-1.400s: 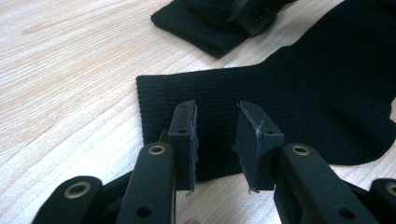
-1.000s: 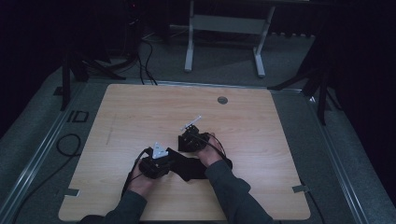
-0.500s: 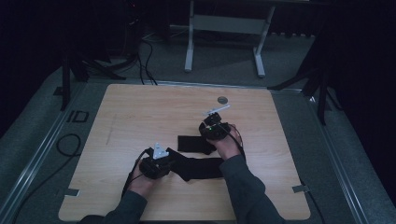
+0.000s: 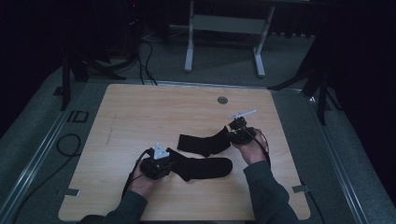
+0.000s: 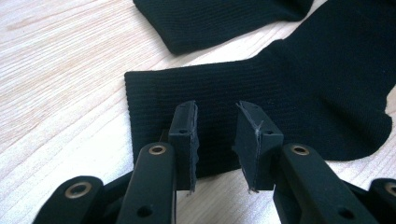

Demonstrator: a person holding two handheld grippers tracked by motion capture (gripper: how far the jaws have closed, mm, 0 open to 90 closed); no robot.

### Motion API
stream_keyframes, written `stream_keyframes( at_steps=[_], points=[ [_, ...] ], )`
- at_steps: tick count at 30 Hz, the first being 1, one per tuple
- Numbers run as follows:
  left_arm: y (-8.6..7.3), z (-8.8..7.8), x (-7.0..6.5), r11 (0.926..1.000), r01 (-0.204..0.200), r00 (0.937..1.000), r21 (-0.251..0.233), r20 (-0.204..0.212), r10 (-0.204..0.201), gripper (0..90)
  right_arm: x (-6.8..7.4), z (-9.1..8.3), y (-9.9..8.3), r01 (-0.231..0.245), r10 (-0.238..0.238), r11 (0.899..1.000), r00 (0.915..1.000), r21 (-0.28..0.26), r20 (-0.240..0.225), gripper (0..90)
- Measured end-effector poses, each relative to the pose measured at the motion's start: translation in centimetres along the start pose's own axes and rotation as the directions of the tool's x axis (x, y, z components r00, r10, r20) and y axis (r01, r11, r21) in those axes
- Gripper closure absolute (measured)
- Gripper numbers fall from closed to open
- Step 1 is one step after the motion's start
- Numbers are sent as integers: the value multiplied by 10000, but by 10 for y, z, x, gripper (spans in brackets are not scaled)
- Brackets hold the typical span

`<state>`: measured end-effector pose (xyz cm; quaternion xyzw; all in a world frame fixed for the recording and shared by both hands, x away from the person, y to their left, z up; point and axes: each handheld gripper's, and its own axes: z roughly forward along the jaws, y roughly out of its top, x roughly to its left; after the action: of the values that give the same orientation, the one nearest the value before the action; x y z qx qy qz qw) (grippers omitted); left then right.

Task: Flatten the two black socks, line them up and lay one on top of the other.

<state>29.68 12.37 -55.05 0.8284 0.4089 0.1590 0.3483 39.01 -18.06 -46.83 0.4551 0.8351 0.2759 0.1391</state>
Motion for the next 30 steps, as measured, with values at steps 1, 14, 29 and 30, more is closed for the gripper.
stream_keyframes(
  at_steps=[1, 14, 29, 30],
  points=[
    [0, 0, 0, 10000, -10, 10000, 7, -1, 10, 690, -2, -1, -2, -16, 16, 10000, 10000, 44, 59, 854],
    [0, 2, 0, 10000, -32, 10000, 89, -4, 32, 672, 13, -2, 10, 1547, -1546, 9880, 9877, 28, -223, 670],
    [1, 3, 0, 9998, -24, 10000, 188, 49, 23, 660, 61, 61, 25, 3799, -3727, 9228, 9224, 647, -1012, 568],
    [1, 3, 0, 9998, -16, 10000, 176, 40, 15, 660, 65, 64, 26, 3920, -3840, 9177, 9170, 648, -1080, 564]
  ],
)
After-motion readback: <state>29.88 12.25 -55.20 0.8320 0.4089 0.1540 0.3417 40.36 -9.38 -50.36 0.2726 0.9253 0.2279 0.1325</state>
